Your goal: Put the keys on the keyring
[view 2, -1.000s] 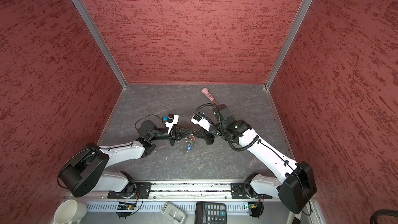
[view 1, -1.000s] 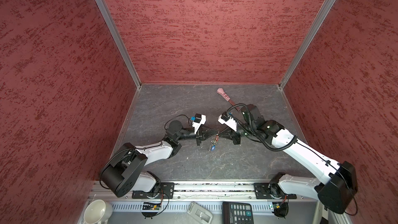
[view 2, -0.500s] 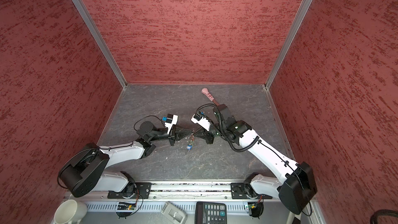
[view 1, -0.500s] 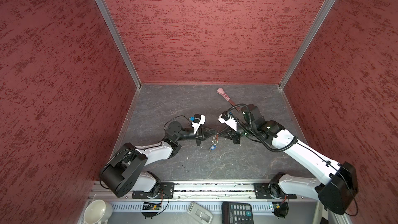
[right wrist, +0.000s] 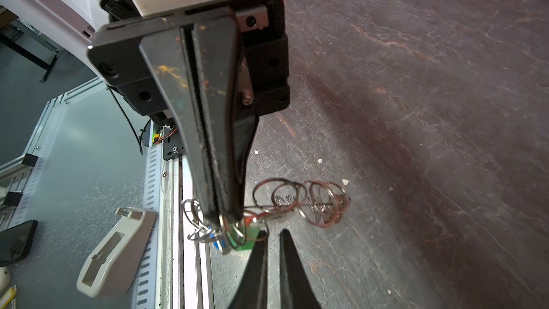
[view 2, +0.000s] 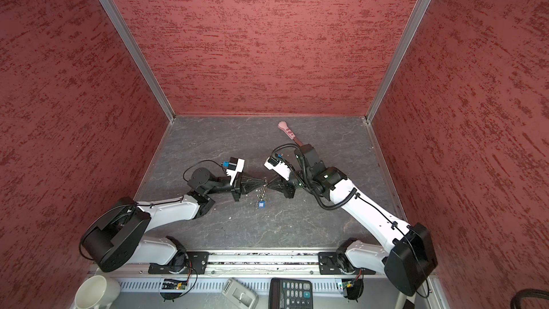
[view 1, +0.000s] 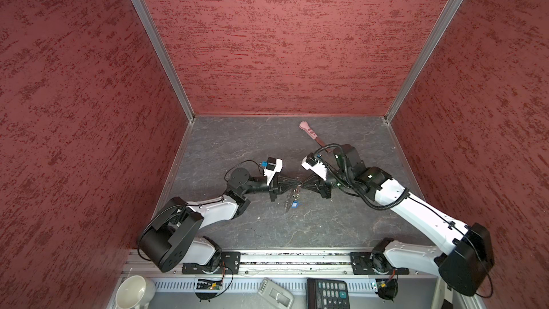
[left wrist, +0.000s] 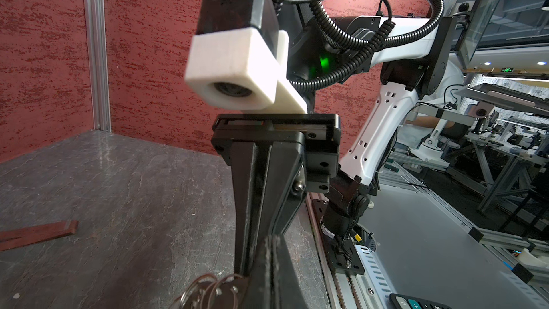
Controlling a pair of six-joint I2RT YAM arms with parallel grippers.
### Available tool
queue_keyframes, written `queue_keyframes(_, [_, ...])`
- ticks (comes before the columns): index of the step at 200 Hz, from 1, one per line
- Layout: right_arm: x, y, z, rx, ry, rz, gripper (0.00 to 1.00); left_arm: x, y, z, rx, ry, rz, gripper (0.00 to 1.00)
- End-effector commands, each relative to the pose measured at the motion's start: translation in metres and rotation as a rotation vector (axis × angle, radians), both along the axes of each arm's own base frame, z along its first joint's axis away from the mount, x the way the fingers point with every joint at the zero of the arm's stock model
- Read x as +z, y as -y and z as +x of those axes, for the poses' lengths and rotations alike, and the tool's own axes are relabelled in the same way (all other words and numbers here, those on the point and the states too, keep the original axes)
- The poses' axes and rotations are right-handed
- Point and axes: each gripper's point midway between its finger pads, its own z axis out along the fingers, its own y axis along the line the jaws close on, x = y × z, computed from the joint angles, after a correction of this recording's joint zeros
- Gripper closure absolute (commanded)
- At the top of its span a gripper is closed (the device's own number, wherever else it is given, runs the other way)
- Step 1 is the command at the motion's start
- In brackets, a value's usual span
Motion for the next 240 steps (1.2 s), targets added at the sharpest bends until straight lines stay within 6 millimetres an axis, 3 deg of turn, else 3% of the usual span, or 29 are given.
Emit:
queue_keyframes(1, [0.010, -0.001, 0.014, -0.038, 0.042, 0.036, 0.88, 0.014, 0.002, -0.016, -0.081, 0.061, -0.033, 1.00])
queue_keyframes(42, [0.023, -0.007, 0.015, -0.030, 0.045, 0.094, 0.88, 0.010, 0.005, -0.020, -0.120, 0.049, -0.019, 1.00])
queue_keyframes(70, [0.019, -0.009, 0.008, 0.004, 0.018, 0.102, 0.89, 0.009, 0.006, -0.018, -0.109, 0.047, -0.019, 1.00])
queue_keyframes(101, [0.008, 0.001, 0.014, -0.058, 0.031, 0.025, 0.88, 0.009, 0.005, -0.016, -0.092, 0.052, -0.018, 1.00])
queue_keyframes(130, [0.014, 0.011, 0.017, -0.107, 0.074, 0.006, 0.85, 0.008, 0.005, -0.013, -0.067, 0.056, -0.014, 1.00])
queue_keyframes(240, [0.018, 0.011, -0.022, 0.019, 0.024, 0.079, 0.79, 0.006, -0.001, -0.003, 0.024, 0.072, -0.003, 1.00])
